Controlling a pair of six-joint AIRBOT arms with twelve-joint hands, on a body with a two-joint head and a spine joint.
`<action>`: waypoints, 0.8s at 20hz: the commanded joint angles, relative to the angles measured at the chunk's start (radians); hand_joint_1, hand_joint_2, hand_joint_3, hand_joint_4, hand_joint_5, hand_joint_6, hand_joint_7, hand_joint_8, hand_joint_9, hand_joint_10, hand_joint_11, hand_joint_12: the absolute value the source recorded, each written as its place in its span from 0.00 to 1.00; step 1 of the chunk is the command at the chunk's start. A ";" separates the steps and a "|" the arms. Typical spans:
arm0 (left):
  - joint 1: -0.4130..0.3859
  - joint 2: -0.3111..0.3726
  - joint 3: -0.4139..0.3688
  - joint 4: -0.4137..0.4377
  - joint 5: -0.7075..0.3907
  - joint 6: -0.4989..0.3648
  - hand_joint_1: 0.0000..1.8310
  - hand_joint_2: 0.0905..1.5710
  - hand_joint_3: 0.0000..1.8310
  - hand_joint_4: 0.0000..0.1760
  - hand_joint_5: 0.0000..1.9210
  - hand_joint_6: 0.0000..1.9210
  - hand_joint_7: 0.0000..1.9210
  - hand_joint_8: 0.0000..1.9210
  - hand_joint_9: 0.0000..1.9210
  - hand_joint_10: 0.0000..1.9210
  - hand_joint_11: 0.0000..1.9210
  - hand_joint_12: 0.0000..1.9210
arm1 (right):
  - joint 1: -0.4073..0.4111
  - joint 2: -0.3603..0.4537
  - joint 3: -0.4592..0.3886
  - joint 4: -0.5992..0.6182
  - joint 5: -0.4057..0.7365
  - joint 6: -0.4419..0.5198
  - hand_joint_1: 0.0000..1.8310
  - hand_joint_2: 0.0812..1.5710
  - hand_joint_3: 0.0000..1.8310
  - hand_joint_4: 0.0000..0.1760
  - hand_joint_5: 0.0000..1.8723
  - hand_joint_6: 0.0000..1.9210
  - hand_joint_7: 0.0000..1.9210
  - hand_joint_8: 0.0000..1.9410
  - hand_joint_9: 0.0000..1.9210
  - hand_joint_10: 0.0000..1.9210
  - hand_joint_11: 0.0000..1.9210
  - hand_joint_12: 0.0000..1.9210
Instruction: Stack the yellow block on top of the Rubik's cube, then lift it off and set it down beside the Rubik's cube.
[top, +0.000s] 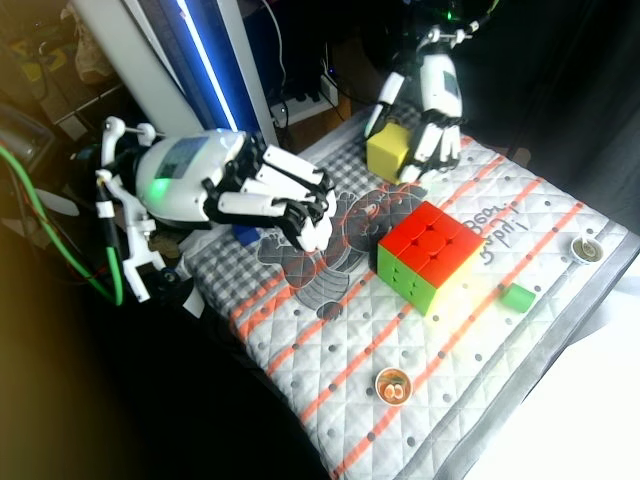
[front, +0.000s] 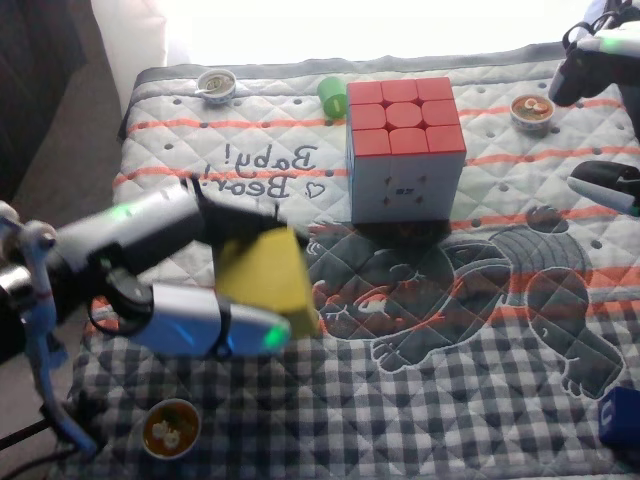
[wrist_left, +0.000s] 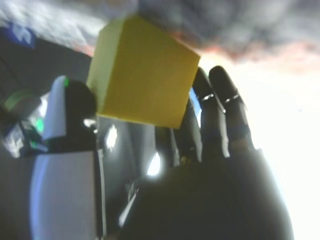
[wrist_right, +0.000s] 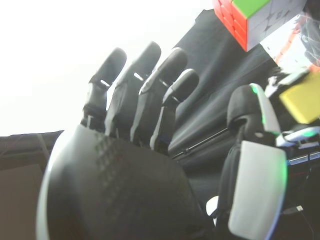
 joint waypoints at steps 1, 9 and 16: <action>-0.011 0.009 -0.004 0.002 0.200 -0.014 0.59 0.74 0.00 0.00 0.44 0.62 0.36 0.11 0.09 0.55 0.00 0.82 | 0.010 -0.001 0.000 -0.006 0.130 0.000 0.52 0.60 0.07 0.00 0.30 0.53 0.39 0.43 0.22 0.49 0.00 0.69; -0.141 -0.028 0.065 0.014 0.343 -0.034 0.58 0.74 0.00 0.00 0.45 0.62 0.25 0.41 0.08 0.55 0.00 0.81 | 0.007 -0.002 0.003 -0.004 0.131 0.000 0.50 0.63 0.06 0.00 0.31 0.52 0.41 0.40 0.21 0.48 0.00 0.69; -0.333 -0.181 0.227 0.035 0.161 -0.035 0.60 0.73 0.00 0.00 0.45 0.61 0.28 0.36 0.12 0.50 0.00 0.90 | 0.003 -0.010 0.010 -0.004 0.131 0.000 0.50 0.62 0.05 0.00 0.32 0.52 0.41 0.43 0.21 0.53 0.00 0.75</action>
